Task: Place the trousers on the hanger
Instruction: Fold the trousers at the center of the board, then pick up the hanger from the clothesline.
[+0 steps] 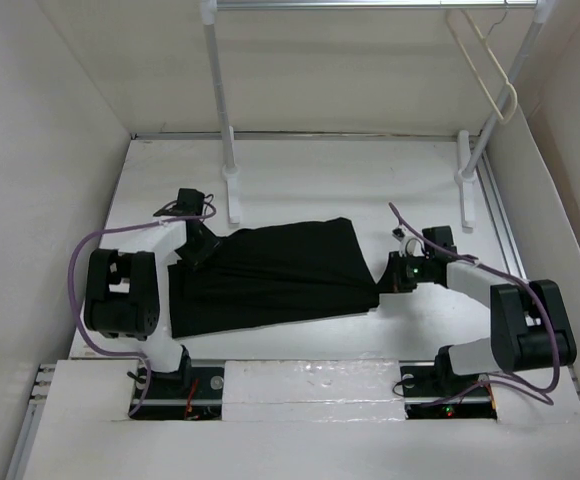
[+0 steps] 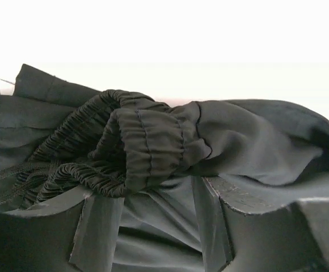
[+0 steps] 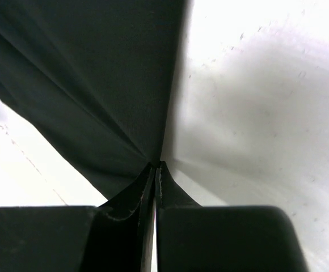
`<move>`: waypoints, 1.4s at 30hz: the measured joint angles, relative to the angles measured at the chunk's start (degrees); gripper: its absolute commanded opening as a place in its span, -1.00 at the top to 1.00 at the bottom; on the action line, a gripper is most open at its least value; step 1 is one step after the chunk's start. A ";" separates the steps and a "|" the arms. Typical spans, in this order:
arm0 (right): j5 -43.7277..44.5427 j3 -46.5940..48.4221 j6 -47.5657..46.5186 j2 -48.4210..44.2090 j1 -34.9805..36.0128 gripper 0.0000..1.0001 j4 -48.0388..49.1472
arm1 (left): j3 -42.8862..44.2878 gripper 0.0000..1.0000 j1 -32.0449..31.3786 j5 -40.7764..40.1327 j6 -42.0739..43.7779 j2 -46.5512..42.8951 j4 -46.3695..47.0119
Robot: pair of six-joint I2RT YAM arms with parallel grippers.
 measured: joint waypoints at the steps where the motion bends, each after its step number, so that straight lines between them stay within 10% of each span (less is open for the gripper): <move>1: 0.00 0.00 -0.02 -0.42 0.00 0.83 -0.07 | 1.40 0.06 0.00 0.00 0.31 1.18 -0.61; 10: 1.66 1.42 -3.89 -3.50 1.20 -0.26 -8.24 | 9.90 -0.11 0.09 -4.81 4.74 1.51 -2.91; 15: 8.52 9.68 -4.66 -11.61 2.89 -0.35 -18.36 | 15.87 -0.08 -3.82 -7.78 7.34 -5.29 -5.64; 18: 12.76 21.86 -4.42 -15.82 4.46 -0.03 -21.68 | 20.90 0.19 -11.26 -8.66 8.22 -6.64 -5.35; 19: 13.66 26.14 -4.48 -16.33 4.94 0.56 -22.29 | 22.16 0.50 -14.05 -8.81 8.52 -6.64 -4.85; 21: 14.91 37.09 -4.02 -15.72 5.73 0.96 -22.47 | 25.00 0.86 -20.33 -9.03 9.51 -5.88 -3.80; 27: 18.67 81.74 -5.62 0.55 4.11 1.00 -25.83 | 40.26 1.00 -37.99 -11.17 14.32 4.81 -2.49; 30: 19.56 104.19 -7.15 11.69 -0.15 0.71 -27.04 | 42.56 1.00 -42.84 -10.58 16.31 7.96 -0.59; 34: 17.16 117.74 -7.13 20.09 -12.07 -0.21 -28.55 | 38.86 1.00 -43.71 -8.28 17.81 7.58 0.92; 42: 10.97 113.70 -3.93 23.28 -26.84 -0.56 -28.57 | 31.45 1.00 -42.49 -4.68 20.55 5.77 2.58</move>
